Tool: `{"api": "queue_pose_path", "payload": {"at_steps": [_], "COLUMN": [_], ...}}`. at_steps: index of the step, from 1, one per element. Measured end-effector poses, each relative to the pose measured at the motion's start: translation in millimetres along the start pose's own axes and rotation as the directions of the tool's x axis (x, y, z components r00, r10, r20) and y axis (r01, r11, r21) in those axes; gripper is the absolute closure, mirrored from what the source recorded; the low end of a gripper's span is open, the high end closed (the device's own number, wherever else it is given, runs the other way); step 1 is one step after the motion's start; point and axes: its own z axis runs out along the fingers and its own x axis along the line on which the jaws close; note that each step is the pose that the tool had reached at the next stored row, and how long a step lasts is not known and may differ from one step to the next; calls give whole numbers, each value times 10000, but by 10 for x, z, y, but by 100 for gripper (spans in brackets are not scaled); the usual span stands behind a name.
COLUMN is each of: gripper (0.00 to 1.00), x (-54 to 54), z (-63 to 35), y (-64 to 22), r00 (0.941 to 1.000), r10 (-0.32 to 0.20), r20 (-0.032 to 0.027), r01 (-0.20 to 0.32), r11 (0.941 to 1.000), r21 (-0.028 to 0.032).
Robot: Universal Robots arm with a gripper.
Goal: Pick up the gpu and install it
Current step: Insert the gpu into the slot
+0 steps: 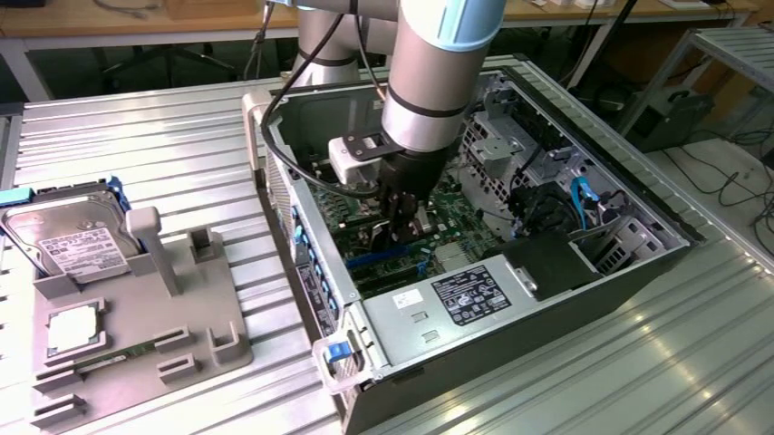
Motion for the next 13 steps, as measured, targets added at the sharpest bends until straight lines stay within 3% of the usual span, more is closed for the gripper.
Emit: {"api": "queue_pose_path", "payload": {"at_steps": [13], "gripper": [73], "x": [0], "z": [-9], "y": [0], "r00": [10000], "r10": [0], "r20": [10], "r01": [0], "r11": [10000], "r21": [1]}}
